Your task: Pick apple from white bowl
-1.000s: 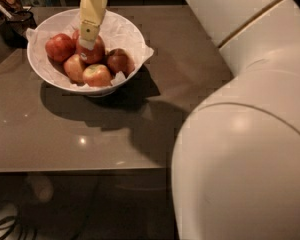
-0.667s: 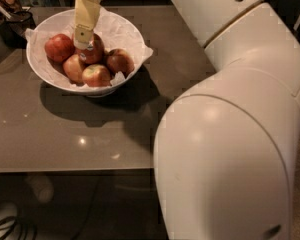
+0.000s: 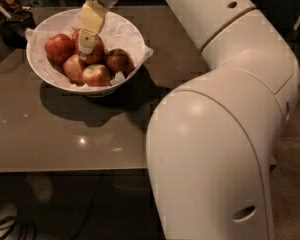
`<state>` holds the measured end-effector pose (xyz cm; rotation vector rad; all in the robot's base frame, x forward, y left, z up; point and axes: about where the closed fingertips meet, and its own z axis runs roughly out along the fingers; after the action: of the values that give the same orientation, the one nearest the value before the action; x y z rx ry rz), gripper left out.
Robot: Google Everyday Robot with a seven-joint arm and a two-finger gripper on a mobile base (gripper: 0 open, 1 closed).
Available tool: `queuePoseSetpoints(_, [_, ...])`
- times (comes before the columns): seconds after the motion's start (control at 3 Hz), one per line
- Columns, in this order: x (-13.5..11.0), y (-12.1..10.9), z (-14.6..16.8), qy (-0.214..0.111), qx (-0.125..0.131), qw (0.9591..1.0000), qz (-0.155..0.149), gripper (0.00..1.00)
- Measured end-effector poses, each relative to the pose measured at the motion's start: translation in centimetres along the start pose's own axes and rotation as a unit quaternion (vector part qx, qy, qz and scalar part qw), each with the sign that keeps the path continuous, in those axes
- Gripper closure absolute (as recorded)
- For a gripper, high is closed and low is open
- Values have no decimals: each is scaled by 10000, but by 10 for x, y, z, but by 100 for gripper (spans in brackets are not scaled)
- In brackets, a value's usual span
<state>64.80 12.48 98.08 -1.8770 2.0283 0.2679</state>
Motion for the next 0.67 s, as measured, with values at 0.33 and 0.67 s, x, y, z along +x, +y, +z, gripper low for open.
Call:
queuePoseSetpoints(0.33, [8, -5, 10, 58, -77, 9997, 210, 10])
queuePoseSetpoints(0.67, [12, -8, 20, 99, -170, 9993, 332, 18])
